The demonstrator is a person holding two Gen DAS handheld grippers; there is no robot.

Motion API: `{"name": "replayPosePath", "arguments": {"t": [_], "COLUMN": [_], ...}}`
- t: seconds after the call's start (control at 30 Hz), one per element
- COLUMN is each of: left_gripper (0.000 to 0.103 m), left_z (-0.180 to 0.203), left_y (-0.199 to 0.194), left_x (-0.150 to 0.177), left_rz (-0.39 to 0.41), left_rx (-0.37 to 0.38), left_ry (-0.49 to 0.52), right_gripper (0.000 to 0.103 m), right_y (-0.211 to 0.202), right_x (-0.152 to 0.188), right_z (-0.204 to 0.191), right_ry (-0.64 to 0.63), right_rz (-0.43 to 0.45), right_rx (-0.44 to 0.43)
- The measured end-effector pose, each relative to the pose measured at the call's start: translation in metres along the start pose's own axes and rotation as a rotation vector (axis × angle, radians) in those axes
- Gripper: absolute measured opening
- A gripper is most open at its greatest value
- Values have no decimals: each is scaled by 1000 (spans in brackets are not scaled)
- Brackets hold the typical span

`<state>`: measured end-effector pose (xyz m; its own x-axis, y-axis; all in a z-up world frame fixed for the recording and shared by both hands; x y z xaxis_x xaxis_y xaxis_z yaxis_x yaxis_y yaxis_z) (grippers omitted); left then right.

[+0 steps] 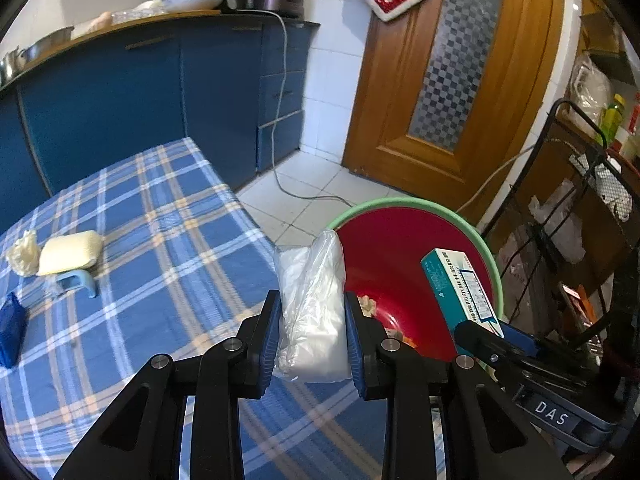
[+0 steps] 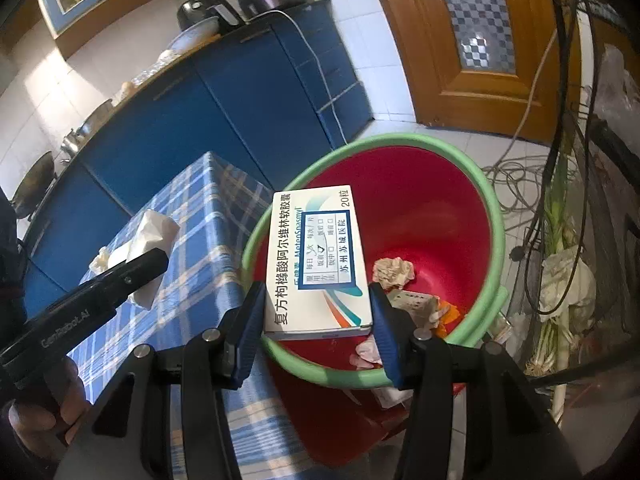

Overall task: Collect trash
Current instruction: 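Lift the plastic pack and medicine box and carry both over the bucket, then open the left tool over the bucket while the right tool releases the medicine box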

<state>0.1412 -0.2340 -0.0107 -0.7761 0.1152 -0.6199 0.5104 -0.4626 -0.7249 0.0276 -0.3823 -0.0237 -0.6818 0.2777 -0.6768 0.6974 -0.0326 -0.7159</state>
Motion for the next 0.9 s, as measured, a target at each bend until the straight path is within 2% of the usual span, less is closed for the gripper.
{"name": "replayPosePath", "arguments": {"t": [0.33,0.8,0.9], "left_gripper": [31,31,38], "left_z": [14,28,32], "left_y": [19,40,42], "left_x": [4,8,10], "left_rz": [-36,-79,-85], "left_rx": [5,19,35], "left_ry": [27,60,68], "right_gripper": [55,56,56], "right_y": [12,9,8], "right_x": [6,7,7], "right_z": [14,25,28], "right_ry": [20,53,61], "right_rz": [-44,-25,-23], "right_rx": [-10,4,8]}}
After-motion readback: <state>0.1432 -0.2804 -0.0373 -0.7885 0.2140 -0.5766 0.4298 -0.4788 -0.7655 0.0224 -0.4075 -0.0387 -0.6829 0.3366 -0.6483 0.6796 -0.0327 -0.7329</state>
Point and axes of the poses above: each gripper's, at about its wrist camera, not at the fingertips, and y roughly the way its jaws point, z to its right, x to its underside, the point moved 2 cm from there along y, roughly the way its jaws point, and after that the axes turned 15 degrees about -y, right-handed, at the moved point
